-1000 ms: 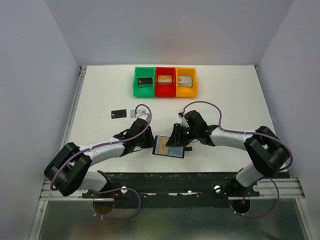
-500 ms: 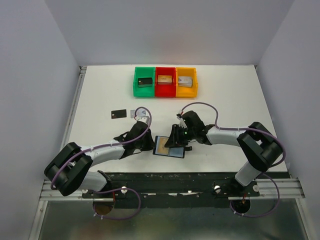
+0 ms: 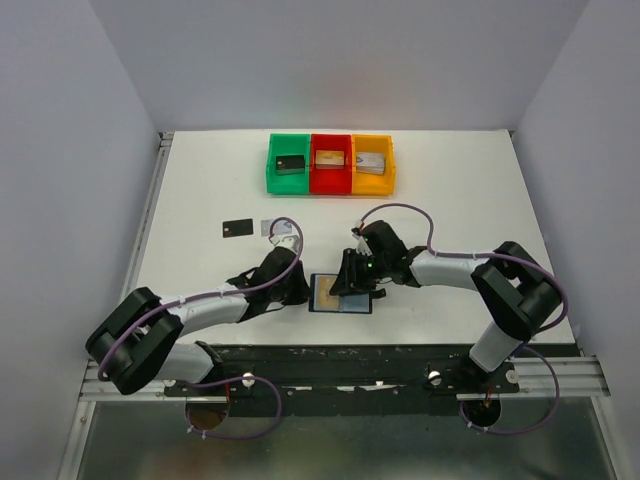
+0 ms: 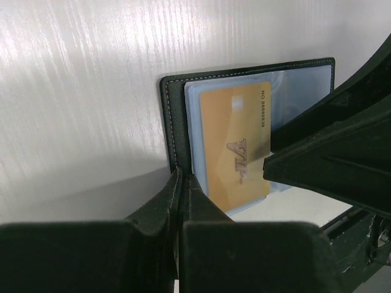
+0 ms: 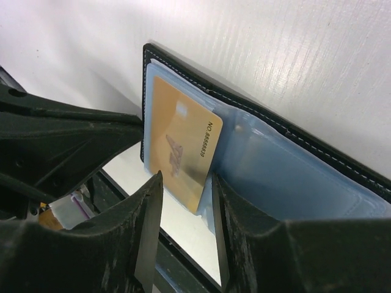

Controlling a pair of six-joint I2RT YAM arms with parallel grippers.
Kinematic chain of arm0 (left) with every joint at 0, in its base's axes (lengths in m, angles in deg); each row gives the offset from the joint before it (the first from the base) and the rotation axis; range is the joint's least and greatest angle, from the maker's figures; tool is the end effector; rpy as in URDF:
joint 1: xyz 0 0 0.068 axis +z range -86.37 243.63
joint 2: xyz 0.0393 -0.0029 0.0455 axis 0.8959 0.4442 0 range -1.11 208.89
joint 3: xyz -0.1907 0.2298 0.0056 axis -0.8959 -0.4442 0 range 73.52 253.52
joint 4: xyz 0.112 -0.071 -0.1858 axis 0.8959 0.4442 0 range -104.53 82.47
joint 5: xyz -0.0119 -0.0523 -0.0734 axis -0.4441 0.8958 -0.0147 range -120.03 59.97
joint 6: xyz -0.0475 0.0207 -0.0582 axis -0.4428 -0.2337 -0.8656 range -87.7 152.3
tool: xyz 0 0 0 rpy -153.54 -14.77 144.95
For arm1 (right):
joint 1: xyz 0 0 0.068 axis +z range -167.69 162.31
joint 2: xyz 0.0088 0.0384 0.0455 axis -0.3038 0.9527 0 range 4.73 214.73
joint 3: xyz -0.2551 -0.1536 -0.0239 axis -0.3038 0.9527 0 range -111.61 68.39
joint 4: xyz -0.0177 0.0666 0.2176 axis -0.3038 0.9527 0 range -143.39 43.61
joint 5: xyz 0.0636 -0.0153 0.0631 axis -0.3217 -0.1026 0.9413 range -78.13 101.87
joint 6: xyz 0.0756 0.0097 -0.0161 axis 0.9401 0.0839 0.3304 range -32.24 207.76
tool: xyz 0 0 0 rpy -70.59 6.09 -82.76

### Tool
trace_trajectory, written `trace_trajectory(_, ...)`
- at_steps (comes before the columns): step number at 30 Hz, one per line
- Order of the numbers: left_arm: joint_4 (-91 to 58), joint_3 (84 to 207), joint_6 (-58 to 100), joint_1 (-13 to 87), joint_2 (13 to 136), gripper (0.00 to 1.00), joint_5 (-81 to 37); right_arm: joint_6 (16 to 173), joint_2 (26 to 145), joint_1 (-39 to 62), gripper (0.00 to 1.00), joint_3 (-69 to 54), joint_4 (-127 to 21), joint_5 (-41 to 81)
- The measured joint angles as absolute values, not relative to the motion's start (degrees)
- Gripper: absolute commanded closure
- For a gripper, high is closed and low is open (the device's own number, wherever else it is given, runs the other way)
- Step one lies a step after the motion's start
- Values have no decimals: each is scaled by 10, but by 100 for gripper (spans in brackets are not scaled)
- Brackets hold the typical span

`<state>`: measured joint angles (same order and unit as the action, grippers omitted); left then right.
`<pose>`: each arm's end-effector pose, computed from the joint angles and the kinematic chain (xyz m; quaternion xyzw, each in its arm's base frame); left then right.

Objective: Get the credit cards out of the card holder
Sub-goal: Remove the credit card from the card holder.

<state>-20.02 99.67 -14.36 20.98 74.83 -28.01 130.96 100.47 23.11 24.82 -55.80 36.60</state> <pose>0.1683 -0.1582 0.1763 -0.0254 0.9211 -0.2844 0.2648 0.2178 0.2247 0.1717 -0.0545 0.9185 0.3742 0.1152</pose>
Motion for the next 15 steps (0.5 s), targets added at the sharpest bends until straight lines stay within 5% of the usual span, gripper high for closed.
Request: trace_trajectory(15,-135,1009,-132,208,651,95,-323,1291,1000,231,52,244,-534,355)
